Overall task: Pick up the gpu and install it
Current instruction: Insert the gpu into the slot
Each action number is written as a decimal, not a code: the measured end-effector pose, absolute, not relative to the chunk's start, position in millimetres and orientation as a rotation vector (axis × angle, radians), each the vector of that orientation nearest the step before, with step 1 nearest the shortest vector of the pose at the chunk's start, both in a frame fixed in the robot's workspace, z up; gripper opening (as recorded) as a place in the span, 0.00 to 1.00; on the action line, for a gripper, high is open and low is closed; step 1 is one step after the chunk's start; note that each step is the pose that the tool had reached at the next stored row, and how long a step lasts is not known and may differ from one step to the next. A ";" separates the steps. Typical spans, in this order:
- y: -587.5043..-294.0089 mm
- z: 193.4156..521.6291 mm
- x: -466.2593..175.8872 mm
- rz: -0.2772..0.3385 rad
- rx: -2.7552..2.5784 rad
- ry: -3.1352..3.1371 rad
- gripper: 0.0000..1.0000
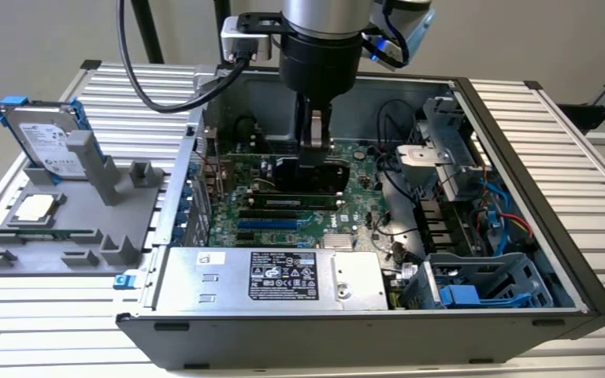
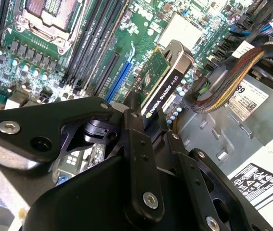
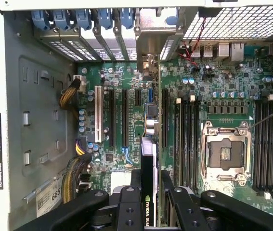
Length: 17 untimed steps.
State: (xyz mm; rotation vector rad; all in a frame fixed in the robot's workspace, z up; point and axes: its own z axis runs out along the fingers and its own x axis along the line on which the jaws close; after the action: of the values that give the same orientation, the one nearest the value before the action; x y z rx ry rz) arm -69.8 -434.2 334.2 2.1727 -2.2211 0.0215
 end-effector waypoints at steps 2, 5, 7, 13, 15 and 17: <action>-434.2 334.1 -69.9 0.021 2.173 -2.221 0.00; -434.2 334.1 -69.8 0.021 2.173 -2.221 0.00; -434.2 334.0 -69.8 0.021 2.173 -2.221 0.00; -434.2 334.0 -69.8 0.021 2.173 -2.221 0.00; -434.2 334.0 -69.8 0.021 2.173 -2.221 0.00; -434.2 334.0 -69.8 0.021 2.173 -2.221 0.00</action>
State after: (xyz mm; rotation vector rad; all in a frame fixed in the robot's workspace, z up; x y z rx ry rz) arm -69.8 -434.2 334.0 2.1727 -2.2212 0.0215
